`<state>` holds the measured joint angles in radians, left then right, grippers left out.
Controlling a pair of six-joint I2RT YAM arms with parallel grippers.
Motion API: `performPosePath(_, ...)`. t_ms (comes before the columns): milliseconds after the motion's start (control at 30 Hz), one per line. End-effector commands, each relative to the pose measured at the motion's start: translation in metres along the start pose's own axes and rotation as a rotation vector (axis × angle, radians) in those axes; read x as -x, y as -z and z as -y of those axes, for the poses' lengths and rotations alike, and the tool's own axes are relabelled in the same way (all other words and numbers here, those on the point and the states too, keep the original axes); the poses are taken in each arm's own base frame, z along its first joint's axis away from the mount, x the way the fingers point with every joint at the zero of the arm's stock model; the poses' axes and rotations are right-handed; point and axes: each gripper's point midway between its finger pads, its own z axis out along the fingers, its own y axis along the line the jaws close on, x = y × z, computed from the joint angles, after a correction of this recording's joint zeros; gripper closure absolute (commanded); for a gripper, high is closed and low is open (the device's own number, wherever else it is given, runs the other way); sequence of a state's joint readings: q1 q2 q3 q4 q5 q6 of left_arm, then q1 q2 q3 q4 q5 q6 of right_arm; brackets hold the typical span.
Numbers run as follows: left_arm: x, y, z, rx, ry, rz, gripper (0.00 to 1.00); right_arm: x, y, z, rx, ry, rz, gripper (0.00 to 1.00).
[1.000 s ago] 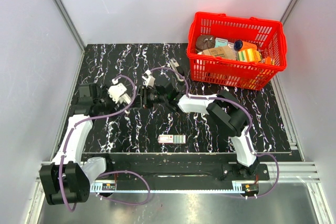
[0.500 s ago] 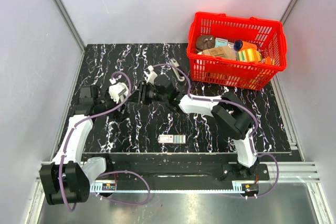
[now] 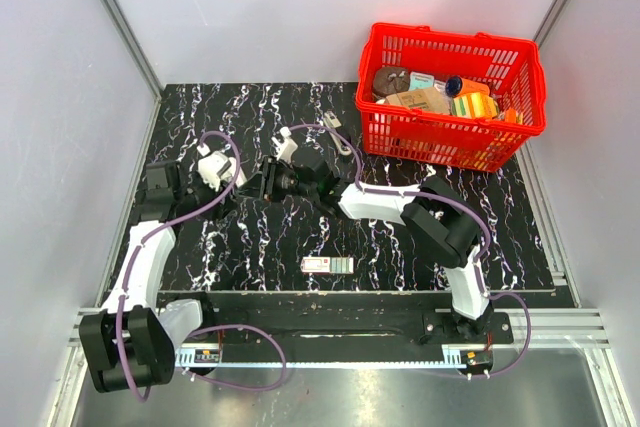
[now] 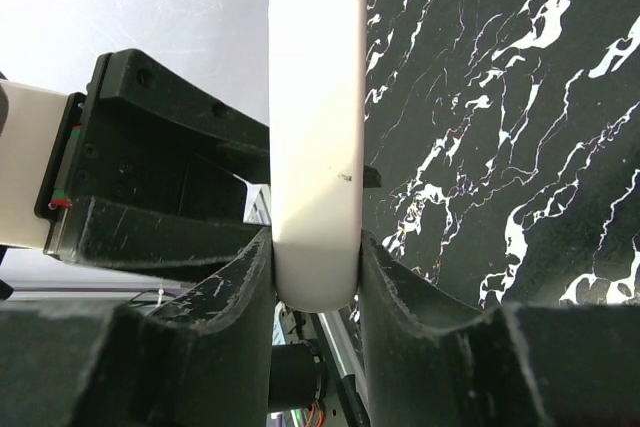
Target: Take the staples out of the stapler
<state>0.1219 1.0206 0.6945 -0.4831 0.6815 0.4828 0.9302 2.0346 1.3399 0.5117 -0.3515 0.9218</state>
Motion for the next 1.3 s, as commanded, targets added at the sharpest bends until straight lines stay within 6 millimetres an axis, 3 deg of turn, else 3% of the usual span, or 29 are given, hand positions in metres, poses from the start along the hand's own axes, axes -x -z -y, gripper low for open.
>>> performPosePath(0,0.017,0.006,-0.015,0.07,-0.051,0.068,0.64,0.009,0.007,-0.052,0.131,0.038,0.034,1.0)
performPosePath(167,0.017,0.01,-0.022,0.117,-0.1,0.063,0.92,0.002,0.008,-0.049,0.128,0.029,0.023,1.0)
performPosePath(267,0.015,0.013,-0.028,0.155,-0.139,0.055,0.98,0.002,0.01,-0.048,0.127,0.031,0.019,1.0)
performPosePath(700,-0.001,0.022,-0.061,0.346,-0.388,0.01,1.0,-0.021,0.019,-0.036,0.129,0.067,-0.051,1.0)
performPosePath(933,0.002,0.03,-0.08,0.49,-0.597,0.037,1.0,-0.041,0.02,-0.021,0.14,0.087,-0.117,1.0)
performPosePath(1267,0.006,0.035,-0.093,0.567,-0.817,0.003,1.0,-0.05,0.018,-0.014,0.152,0.148,-0.158,1.0)
